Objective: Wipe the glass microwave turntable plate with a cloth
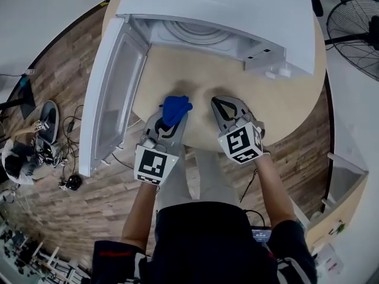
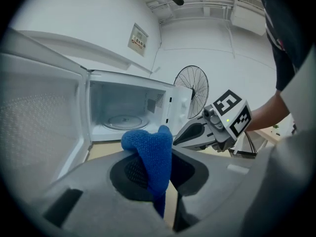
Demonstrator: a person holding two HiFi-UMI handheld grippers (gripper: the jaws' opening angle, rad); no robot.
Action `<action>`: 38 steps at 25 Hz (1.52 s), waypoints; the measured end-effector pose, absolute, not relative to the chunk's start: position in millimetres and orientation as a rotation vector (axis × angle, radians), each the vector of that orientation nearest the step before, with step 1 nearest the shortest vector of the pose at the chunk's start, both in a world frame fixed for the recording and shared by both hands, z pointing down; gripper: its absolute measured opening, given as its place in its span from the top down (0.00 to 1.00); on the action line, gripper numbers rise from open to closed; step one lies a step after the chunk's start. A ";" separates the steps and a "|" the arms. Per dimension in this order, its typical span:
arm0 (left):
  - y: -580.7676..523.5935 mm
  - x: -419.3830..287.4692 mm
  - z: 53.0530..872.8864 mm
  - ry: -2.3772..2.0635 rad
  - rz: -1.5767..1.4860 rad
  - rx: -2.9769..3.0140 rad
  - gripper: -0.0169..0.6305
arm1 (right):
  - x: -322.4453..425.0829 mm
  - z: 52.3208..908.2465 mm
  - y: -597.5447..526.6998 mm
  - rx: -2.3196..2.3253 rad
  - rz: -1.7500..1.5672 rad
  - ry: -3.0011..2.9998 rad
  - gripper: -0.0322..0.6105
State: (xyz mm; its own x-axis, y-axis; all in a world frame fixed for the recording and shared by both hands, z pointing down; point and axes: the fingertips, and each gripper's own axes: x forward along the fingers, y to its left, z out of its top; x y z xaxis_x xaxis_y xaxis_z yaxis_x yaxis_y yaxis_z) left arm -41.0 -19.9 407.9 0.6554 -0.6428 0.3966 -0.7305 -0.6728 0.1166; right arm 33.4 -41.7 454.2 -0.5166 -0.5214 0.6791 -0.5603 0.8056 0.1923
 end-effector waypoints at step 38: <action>-84.5 -42.6 474.4 -1.139 0.480 2.704 0.89 | 46.0 479.0 -171.3 1.046 -0.262 -2.070 0.70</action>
State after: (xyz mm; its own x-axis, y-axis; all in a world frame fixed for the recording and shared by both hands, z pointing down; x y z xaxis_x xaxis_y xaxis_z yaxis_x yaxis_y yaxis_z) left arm -42.6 -84.5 474.4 0.6569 -0.6648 0.3557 -0.7190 -0.6944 0.0299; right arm 46.0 -171.3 479.0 -0.3516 -0.7533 0.5558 -0.5912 0.6390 0.4921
